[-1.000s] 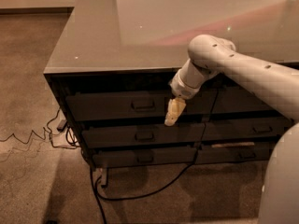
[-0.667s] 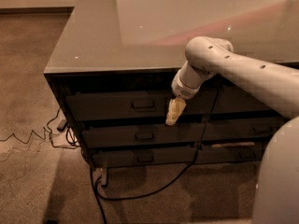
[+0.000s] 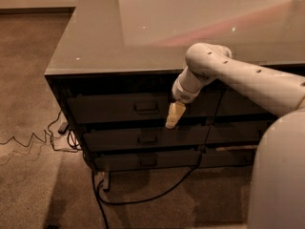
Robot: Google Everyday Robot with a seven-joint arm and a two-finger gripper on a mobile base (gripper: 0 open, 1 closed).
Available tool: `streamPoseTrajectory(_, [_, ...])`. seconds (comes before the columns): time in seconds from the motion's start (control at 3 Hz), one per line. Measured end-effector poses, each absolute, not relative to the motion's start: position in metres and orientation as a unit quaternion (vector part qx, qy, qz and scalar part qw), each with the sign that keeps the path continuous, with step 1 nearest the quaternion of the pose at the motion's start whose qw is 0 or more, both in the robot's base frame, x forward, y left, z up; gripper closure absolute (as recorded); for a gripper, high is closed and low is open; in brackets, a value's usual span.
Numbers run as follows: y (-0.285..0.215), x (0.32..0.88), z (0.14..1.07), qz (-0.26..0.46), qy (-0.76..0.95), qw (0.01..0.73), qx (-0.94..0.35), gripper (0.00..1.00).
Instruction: Open top drawer
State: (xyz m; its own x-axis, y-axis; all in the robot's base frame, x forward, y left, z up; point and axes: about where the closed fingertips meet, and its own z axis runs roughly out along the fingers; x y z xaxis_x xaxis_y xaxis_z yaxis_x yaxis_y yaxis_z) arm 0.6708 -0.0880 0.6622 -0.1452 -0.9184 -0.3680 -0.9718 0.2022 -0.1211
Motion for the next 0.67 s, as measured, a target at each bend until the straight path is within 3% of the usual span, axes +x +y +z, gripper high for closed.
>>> streamPoseTrajectory(0.33, [-0.073,0.682,0.654,0.095,0.744,0.199,-0.63,0.0])
streamPoseTrajectory(0.67, [-0.062,0.687,0.642,0.113,0.735,0.194,-0.641,0.17])
